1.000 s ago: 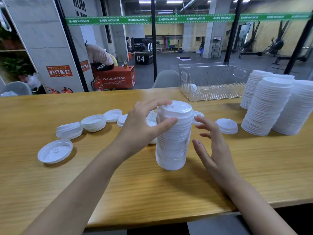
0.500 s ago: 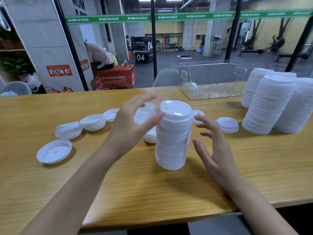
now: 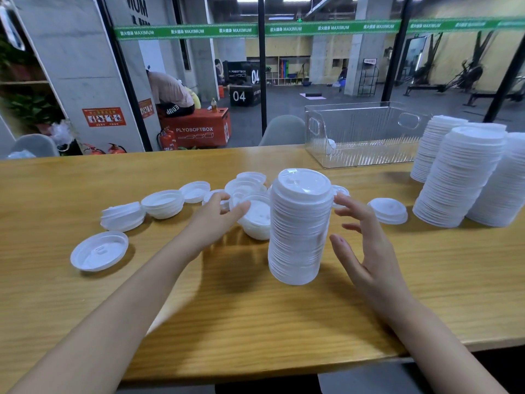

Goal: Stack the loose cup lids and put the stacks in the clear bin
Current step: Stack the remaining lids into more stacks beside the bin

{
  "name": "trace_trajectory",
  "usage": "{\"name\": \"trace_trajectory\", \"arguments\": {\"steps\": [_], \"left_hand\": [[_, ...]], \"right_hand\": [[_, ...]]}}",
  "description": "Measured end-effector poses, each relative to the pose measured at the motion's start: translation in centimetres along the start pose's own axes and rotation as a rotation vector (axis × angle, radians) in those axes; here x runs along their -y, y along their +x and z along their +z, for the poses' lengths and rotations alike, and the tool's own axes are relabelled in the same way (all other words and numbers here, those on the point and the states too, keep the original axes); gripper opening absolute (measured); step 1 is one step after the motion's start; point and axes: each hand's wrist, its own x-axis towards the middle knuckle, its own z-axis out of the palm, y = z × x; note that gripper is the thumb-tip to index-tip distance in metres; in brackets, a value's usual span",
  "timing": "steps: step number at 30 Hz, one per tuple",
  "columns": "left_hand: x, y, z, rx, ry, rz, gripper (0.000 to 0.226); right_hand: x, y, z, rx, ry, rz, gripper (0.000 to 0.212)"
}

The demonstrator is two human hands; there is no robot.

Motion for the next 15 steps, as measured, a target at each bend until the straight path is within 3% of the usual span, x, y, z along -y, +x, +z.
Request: {"name": "trace_trajectory", "arguments": {"steps": [7,12,15], "left_hand": [[-0.1,3.4,1.6,-0.003,0.043,-0.099,0.094],[0.9,4.4,1.9,-0.024,-0.108,-0.102,0.059],[0.9,3.6,0.8,-0.139,-0.078,-0.038,0.038]], "right_hand": [[-0.2,-0.1,0.0,0.003,0.004,0.017,0.05],[-0.2,-0.1,-0.1,0.002,0.001,0.016,0.05],[-0.2,-0.1,0.0,0.002,0.002,0.014,0.05]]}}
